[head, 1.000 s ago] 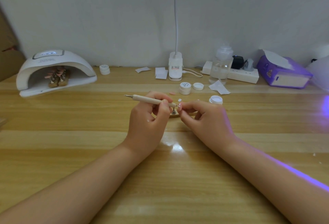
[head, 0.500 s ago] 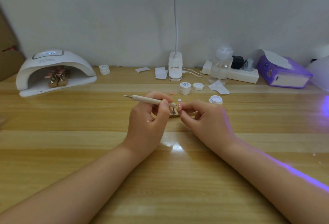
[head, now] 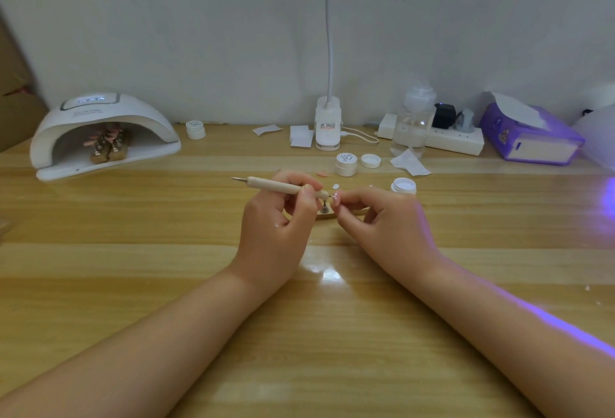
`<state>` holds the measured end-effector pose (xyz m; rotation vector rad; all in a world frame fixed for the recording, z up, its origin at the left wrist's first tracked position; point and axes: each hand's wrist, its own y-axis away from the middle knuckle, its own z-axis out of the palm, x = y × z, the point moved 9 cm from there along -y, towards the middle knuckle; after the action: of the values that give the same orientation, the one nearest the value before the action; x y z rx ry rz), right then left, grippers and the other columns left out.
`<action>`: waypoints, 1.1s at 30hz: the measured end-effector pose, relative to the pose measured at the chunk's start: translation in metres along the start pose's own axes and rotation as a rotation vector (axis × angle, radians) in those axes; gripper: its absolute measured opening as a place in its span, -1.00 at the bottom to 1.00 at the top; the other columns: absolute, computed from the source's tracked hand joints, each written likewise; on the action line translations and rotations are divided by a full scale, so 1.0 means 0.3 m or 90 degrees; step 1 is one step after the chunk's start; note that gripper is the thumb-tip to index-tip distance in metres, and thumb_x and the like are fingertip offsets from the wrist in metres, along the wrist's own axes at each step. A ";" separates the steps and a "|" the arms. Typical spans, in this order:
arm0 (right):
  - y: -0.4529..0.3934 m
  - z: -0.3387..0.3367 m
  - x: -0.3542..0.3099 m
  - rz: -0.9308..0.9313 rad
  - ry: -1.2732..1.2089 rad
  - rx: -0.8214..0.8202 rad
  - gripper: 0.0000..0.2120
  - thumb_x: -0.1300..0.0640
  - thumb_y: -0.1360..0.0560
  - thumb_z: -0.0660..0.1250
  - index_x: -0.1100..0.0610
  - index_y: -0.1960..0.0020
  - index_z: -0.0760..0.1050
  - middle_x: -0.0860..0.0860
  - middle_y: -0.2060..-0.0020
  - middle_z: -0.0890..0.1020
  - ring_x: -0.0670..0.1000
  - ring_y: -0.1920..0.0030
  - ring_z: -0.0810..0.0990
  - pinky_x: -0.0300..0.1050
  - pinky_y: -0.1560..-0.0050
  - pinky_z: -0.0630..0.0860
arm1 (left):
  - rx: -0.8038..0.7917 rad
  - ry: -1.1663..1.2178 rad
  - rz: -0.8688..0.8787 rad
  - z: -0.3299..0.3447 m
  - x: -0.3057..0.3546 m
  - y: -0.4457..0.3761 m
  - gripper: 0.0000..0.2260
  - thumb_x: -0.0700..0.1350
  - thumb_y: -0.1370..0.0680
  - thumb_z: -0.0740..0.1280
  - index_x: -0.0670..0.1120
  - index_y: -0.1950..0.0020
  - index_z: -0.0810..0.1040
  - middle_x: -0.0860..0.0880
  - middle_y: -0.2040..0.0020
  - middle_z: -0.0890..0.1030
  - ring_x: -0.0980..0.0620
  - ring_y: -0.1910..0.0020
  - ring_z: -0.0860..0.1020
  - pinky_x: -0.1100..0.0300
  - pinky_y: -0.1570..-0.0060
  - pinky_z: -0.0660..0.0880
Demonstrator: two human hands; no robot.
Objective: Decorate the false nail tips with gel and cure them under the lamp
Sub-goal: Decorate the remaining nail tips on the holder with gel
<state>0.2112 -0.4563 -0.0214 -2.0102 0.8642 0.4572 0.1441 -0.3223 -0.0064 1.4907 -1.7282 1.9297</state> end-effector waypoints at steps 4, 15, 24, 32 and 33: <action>0.000 -0.001 0.001 0.001 0.001 0.004 -0.91 0.17 -0.42 0.44 0.00 0.12 0.67 -0.17 0.28 0.67 -0.36 0.40 0.48 -0.34 0.33 0.37 | 0.000 0.000 0.006 0.000 0.002 0.000 -0.88 0.02 -0.49 0.18 0.10 0.14 0.50 0.18 0.23 0.63 0.08 0.27 0.61 0.32 0.29 0.50; 0.000 -0.001 0.006 0.004 -0.010 0.003 -0.93 0.14 -0.44 0.42 -0.01 0.12 0.67 -0.18 0.27 0.66 -0.33 0.40 0.49 -0.30 0.33 0.37 | 0.024 0.018 0.008 -0.014 -0.001 0.002 -0.88 0.01 -0.50 0.17 0.12 0.12 0.50 0.15 0.21 0.65 0.16 0.24 0.61 0.34 0.23 0.50; -0.003 -0.002 0.013 0.028 -0.022 0.005 -0.94 0.11 -0.45 0.41 -0.01 0.13 0.66 -0.22 0.30 0.63 -0.26 0.44 0.48 -0.31 0.28 0.34 | -0.018 -0.001 0.010 0.007 0.012 0.003 -0.89 0.01 -0.48 0.18 0.10 0.14 0.49 0.19 0.24 0.61 0.04 0.26 0.59 0.24 0.28 0.50; -0.004 -0.001 0.018 0.031 -0.015 0.002 -0.92 0.11 -0.44 0.42 -0.03 0.11 0.66 -0.24 0.29 0.63 -0.21 0.46 0.48 -0.30 0.33 0.37 | -0.024 -0.014 0.018 0.012 0.019 0.003 -0.89 0.01 -0.47 0.18 0.13 0.16 0.49 0.18 0.26 0.60 0.00 0.26 0.56 0.26 0.27 0.48; -0.004 0.000 0.020 0.032 -0.016 0.000 -0.92 0.11 -0.44 0.42 -0.03 0.11 0.66 -0.24 0.29 0.63 -0.20 0.46 0.48 -0.31 0.33 0.37 | -0.025 -0.015 0.017 0.013 0.018 0.003 -0.90 0.01 -0.47 0.18 0.13 0.16 0.49 0.18 0.26 0.60 0.00 0.26 0.56 0.28 0.27 0.48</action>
<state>0.2161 -0.4582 -0.0243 -1.9829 0.9011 0.5090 0.1431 -0.3284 -0.0037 1.4899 -1.7952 1.8867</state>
